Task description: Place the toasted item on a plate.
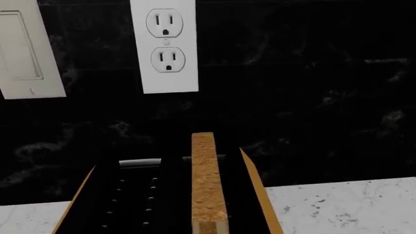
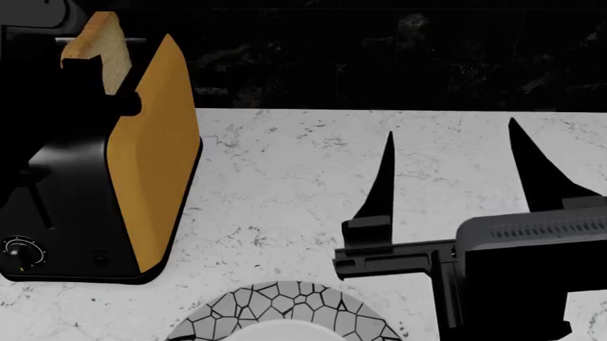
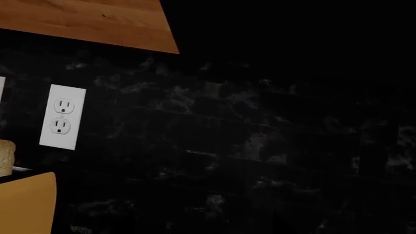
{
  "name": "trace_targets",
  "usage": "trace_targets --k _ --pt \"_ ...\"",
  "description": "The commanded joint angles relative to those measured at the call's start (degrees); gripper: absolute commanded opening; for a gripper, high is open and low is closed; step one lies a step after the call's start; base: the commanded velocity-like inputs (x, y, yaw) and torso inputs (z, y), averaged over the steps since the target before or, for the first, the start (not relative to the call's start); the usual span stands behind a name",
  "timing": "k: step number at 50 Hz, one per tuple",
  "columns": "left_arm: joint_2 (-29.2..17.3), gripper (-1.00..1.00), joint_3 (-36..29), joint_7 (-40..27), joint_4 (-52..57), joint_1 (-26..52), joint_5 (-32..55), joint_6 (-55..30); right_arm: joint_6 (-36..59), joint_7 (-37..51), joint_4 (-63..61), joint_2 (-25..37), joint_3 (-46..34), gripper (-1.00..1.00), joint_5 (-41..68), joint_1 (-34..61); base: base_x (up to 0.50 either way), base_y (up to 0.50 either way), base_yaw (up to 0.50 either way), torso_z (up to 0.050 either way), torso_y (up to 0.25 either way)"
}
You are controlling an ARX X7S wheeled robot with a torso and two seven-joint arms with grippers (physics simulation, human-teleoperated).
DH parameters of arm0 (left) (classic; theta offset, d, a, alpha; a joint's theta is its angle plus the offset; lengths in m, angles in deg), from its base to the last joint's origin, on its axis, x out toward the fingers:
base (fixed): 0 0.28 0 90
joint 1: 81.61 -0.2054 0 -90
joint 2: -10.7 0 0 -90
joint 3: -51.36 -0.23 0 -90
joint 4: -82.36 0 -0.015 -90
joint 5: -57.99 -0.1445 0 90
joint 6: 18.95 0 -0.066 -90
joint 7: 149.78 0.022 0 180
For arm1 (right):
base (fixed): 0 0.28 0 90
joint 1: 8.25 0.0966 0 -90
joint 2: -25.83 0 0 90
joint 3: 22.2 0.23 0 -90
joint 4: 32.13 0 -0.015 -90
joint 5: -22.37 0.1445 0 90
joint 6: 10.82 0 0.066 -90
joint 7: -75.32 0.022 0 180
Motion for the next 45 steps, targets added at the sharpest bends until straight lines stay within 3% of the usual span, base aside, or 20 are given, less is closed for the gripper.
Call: trace_targets --k 1,45 --pt "-0.11 -1.00 0.07 -0.66 1.87 1.49 2.71 -0.32 -0.05 0.28 -0.42 0.25 0.13 1.00 0.29 -0.40 0.00 0.00 0.00 0.000 0.000" --pt "-1.27 -1.00 1.28 -3.29 7.28 15.55 5.60 -6.81 -1.73 0.99 -0.28 0.63 0.12 1.00 1.11 -1.25 0.00 0.00 0.00 0.001 0.005"
